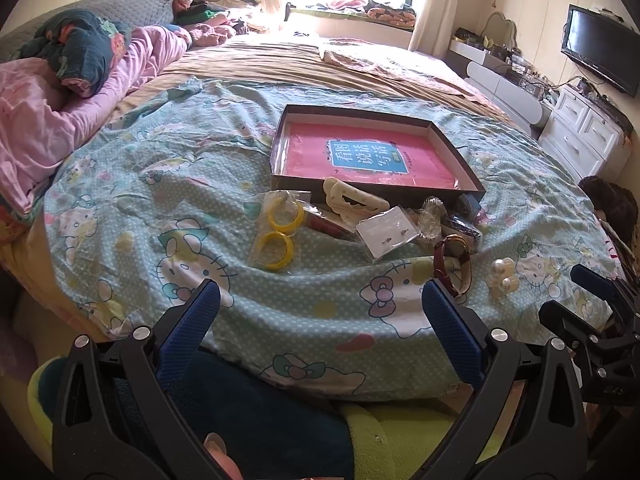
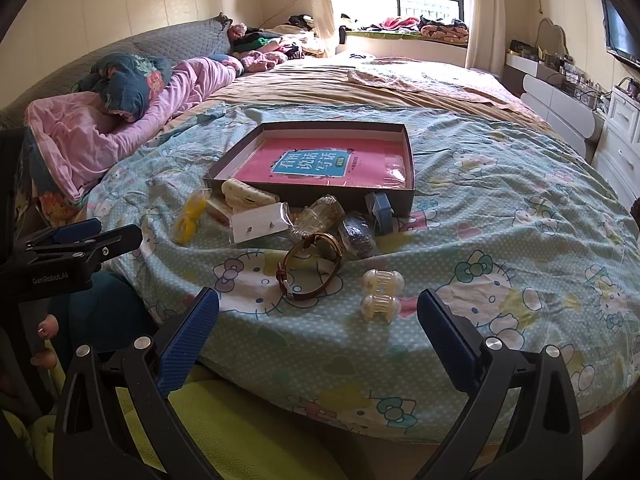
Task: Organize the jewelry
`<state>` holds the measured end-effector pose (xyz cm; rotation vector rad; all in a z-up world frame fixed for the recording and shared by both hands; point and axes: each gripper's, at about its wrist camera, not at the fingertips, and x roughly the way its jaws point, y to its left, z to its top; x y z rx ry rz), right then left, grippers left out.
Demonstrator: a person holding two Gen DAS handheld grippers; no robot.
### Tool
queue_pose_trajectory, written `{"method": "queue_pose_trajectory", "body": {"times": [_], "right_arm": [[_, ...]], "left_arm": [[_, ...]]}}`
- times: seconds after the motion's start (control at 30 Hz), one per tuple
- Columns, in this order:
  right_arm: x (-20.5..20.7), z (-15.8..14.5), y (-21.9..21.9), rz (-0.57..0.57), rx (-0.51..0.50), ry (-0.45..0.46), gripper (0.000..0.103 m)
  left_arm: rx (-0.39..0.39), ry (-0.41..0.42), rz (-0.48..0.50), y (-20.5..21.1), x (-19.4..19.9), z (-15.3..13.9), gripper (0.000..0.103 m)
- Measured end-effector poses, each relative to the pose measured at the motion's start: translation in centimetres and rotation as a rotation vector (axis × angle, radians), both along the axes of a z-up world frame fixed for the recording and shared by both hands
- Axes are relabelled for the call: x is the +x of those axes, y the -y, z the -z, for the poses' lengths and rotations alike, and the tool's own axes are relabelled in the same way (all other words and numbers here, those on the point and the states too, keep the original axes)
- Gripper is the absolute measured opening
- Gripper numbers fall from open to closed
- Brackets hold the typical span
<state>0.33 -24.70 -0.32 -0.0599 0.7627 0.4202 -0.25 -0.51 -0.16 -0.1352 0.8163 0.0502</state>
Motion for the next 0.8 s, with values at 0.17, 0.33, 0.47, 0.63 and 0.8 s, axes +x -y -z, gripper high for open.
{"method": "queue_pose_trajectory", "body": {"times": [0.17,0.33,0.47,0.63,0.8], "right_arm": [[0.04,0.04,-0.02,-0.001,0.000,0.000,0.099],[-0.11,0.03,-0.10,0.000,0.000,0.000,0.099],[-0.41,-0.16,-0.46,-0.009,-0.007,0.003,0.099],[-0.41,-0.22,-0.61,-0.013,-0.008,0.005,0.099],[-0.43,-0.20,-0.66,-0.013,-0.007,0.005,0.099]], "left_arm": [[0.005,0.000,0.005,0.19,-0.06,0.05,0.094],[0.005,0.002,0.004,0.26,-0.06,0.09,0.094],[0.006,0.000,0.005,0.22,-0.05,0.05,0.094],[0.006,0.002,0.005,0.24,-0.07,0.06,0.094],[0.011,0.001,0.001,0.28,-0.07,0.11,0.094]]}}
